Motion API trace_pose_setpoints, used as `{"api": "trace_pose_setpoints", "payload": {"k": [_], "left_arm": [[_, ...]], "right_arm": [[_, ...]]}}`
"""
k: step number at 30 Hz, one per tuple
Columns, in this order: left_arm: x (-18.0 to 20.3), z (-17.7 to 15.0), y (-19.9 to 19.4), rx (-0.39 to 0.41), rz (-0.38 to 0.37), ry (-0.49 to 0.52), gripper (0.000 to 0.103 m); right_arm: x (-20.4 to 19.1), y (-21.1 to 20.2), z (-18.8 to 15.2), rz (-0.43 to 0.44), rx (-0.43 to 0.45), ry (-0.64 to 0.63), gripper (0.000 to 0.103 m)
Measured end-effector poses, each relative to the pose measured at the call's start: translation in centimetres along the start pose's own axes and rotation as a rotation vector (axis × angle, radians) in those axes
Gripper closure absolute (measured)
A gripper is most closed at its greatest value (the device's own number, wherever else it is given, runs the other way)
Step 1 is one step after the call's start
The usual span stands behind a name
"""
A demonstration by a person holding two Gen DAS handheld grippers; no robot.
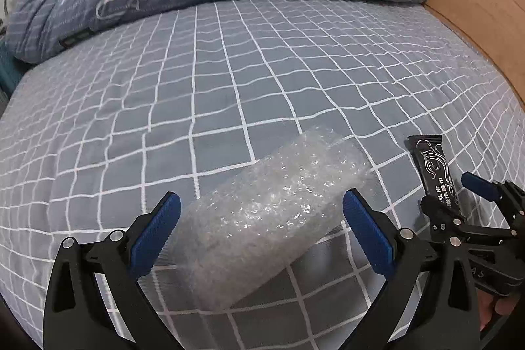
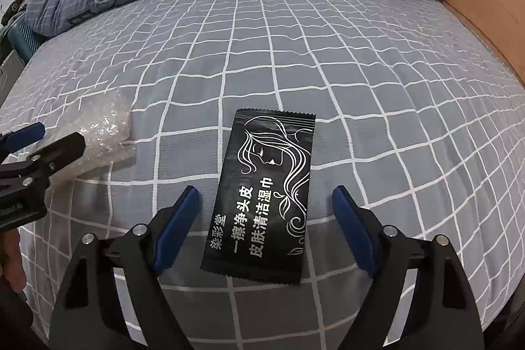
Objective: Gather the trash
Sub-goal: 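Grasp the black sachet with the right gripper while the left grasps the bubble wrap, then lift the black sachet and bubble wrap off the bed in both grippers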
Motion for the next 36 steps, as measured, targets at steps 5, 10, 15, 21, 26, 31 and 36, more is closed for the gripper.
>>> {"api": "trace_pose_setpoints", "payload": {"k": [5, 10, 15, 21, 26, 31, 36], "left_arm": [[0.3, -0.5, 1.1, -0.029, -0.008, -0.009, 0.007], [0.0, -1.0, 1.7, -0.052, -0.012, -0.046, 0.018], [0.3, -1.2, 1.9, -0.057, 0.003, -0.043, 0.033], [0.2, -1.2, 1.6, -0.038, 0.013, -0.057, 0.040], [0.1, -0.8, 0.3, -0.002, 0.029, -0.068, 0.042], [0.2, -0.5, -1.4, 0.022, 0.032, -0.073, 0.045], [0.5, -0.3, -2.9, 0.039, 0.033, -0.080, 0.045]], "right_arm": [[0.1, 0.8, -0.1, 0.016, -0.028, 0.005, 0.039], [-0.1, 0.9, -0.1, 0.022, -0.032, -0.002, 0.046], [-0.2, 1.0, -0.2, 0.032, -0.037, -0.010, 0.053], [-0.2, 0.9, -0.2, 0.039, -0.036, -0.022, 0.073], [-0.3, 0.1, 0.1, 0.035, -0.017, -0.028, 0.077], [-0.1, -0.9, 0.4, 0.031, 0.002, -0.031, 0.077], [-0.1, -2.2, 0.8, 0.035, 0.022, -0.034, 0.077]]}}
Point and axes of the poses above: each gripper's, at about its wrist camera, not at the fingertips, and y roughly the way its jaws point, x to its right, z to its top, the point moved 7 cm from there along y, roughly the way its jaws point, and after that the axes turned 7 degrees about -z, right-handed, at the moved point
